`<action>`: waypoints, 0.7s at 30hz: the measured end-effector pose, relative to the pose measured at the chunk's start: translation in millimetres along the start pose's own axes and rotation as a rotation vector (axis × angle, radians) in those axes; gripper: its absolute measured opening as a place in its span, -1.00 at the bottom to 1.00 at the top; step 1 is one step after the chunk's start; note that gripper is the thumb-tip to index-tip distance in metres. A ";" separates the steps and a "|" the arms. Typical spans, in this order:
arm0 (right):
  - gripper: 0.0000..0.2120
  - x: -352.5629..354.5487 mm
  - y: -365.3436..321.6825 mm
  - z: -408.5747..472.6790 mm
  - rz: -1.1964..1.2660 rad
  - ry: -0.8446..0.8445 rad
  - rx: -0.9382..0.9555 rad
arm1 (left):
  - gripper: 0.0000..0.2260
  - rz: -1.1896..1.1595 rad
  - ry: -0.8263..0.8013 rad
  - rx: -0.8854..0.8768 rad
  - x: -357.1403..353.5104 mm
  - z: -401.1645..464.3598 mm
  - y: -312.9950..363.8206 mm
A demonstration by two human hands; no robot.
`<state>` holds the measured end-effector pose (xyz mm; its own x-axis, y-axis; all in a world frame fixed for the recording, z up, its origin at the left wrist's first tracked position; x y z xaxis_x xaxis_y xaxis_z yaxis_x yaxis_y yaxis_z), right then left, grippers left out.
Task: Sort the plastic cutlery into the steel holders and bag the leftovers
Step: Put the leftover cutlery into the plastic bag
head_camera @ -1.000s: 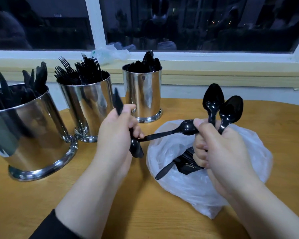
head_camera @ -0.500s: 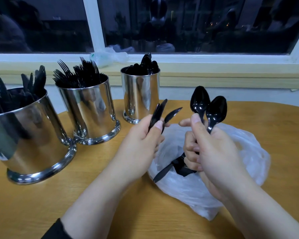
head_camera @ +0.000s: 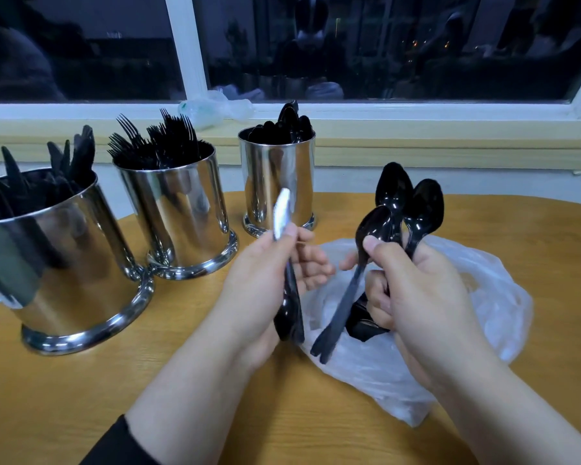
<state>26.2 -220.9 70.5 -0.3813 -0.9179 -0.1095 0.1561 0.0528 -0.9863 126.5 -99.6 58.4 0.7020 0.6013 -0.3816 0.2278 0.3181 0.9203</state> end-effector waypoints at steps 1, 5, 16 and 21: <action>-0.77 -1.9 -0.1 -0.3 -0.006 -0.020 -0.011 | -0.78 -0.075 0.059 -0.022 6.4 1.6 0.3; -0.81 -8.7 5.3 -1.1 -0.064 -0.077 -0.077 | -0.80 -0.386 0.173 -0.071 14.9 4.4 -2.3; -0.68 -37.4 2.4 -3.0 -0.476 -0.306 -0.011 | -0.77 -0.614 0.213 -0.093 5.2 3.3 -13.0; -0.63 -37.3 -2.4 -5.6 -0.623 -0.292 0.020 | -0.78 -0.648 0.233 -0.074 6.4 1.8 -14.6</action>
<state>35.0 -184.6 76.2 -0.1444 -0.8431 0.5181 0.0051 -0.5242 -0.8516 128.9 -101.7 42.7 0.2744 0.4124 -0.8687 0.4995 0.7108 0.4952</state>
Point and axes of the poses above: each hand's wrist, its own z-axis towards the middle knuckle, its own x-axis out of the back of the hand, y = z × x, the point moved 7 cm from there along z, towards the middle knuckle, and after that the axes turned 13 degrees about -y, right-handed, at the moved point
